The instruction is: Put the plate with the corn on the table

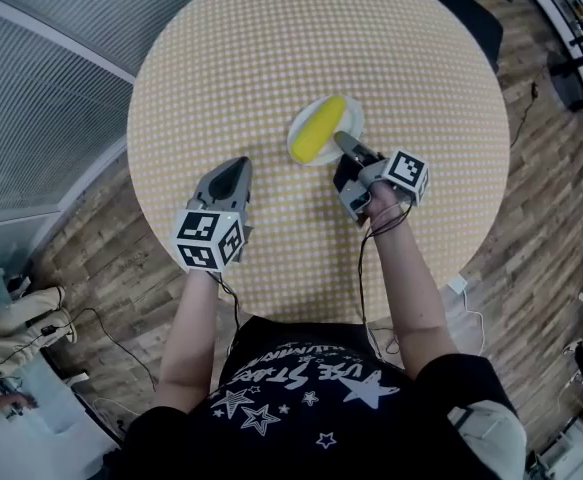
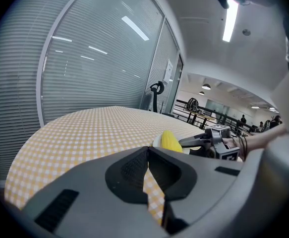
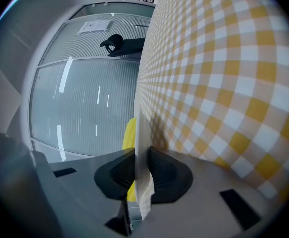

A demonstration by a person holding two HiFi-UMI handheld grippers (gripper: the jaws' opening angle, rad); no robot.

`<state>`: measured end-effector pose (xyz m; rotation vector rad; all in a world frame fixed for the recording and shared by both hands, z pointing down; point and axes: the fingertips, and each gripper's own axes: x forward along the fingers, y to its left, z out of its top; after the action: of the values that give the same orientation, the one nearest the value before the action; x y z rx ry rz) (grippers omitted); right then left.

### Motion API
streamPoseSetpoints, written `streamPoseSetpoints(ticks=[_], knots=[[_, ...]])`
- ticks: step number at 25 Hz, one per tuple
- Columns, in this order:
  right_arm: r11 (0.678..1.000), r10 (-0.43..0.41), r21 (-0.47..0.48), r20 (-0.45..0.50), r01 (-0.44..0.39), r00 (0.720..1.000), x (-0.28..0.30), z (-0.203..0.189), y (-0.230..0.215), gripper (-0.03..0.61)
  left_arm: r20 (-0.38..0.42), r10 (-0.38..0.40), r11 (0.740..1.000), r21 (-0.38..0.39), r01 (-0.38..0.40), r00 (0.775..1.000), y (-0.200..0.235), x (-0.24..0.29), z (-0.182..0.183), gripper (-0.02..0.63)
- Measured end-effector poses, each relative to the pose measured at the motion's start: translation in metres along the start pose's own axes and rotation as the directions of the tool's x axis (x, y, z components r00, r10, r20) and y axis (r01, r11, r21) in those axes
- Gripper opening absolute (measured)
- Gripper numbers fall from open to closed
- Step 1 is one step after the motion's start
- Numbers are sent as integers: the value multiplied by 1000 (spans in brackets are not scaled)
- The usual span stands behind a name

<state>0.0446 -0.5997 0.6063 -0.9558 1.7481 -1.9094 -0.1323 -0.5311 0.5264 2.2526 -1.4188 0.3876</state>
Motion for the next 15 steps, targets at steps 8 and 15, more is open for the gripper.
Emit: streamPoseSetpoints(ticks=[8, 15], knots=[[991, -114, -69, -28, 112, 993, 3, -5, -5, 55, 1, 7, 1000, -5, -7, 1000, -1, -6, -5, 9], [976, -195, -100, -2, 194, 981, 2, -4, -9, 55, 11, 9, 1000, -7, -9, 1000, -4, -14, -3, 9]])
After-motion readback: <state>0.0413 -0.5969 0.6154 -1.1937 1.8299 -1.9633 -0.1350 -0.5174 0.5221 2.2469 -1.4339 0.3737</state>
